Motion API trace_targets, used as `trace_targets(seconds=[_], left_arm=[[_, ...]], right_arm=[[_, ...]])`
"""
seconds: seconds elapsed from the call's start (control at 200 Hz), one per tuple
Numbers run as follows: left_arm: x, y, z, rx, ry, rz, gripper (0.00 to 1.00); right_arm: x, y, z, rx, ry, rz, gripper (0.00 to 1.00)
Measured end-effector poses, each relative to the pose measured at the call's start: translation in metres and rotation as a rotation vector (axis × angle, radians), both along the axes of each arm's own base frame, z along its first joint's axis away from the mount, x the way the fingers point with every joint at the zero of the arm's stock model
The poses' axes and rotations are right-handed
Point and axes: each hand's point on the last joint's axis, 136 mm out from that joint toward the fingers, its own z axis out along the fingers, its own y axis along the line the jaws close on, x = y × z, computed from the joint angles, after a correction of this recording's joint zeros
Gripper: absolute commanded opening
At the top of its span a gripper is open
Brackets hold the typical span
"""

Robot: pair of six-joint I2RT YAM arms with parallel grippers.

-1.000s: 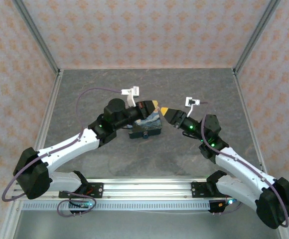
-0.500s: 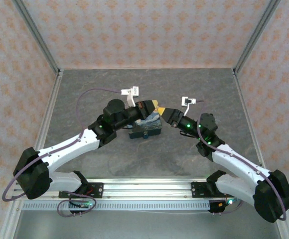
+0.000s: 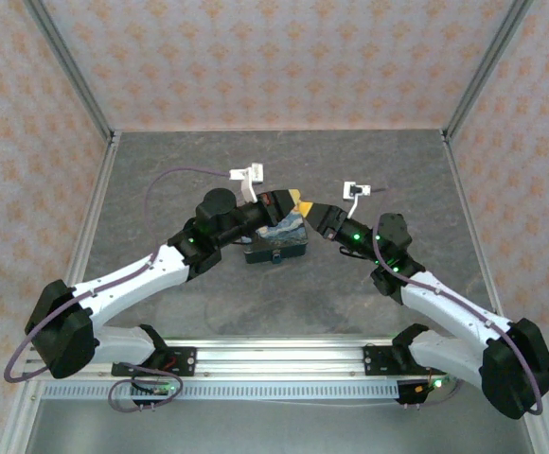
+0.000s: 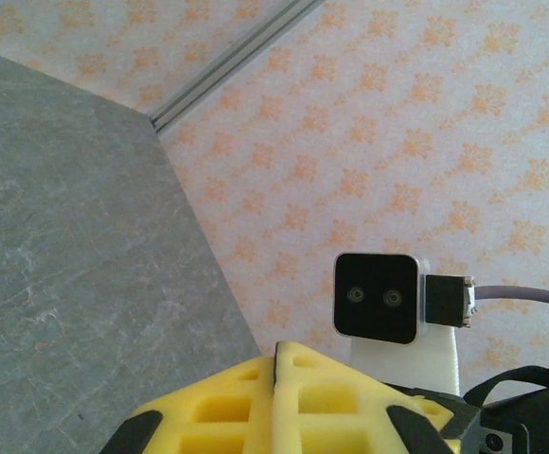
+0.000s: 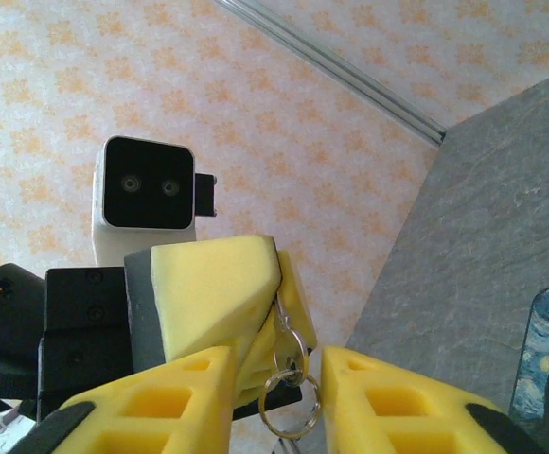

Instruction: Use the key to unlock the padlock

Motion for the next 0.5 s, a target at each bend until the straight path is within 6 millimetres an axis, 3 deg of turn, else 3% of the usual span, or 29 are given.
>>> trace_targets(seconds=[0.33,0.5], left_arm=[[0.0001,-0.0001,-0.0003,-0.004,0.006,0.000,0.00],[0.0001,-0.0002,-0.0004,-0.004,0.007,0.000,0.00]], right_arm=[[0.0016,0.0011,-0.0017,0.000,0.005,0.001,0.16],[0.0023,0.0014,-0.0022,-0.001,0.007,0.000,0.18]])
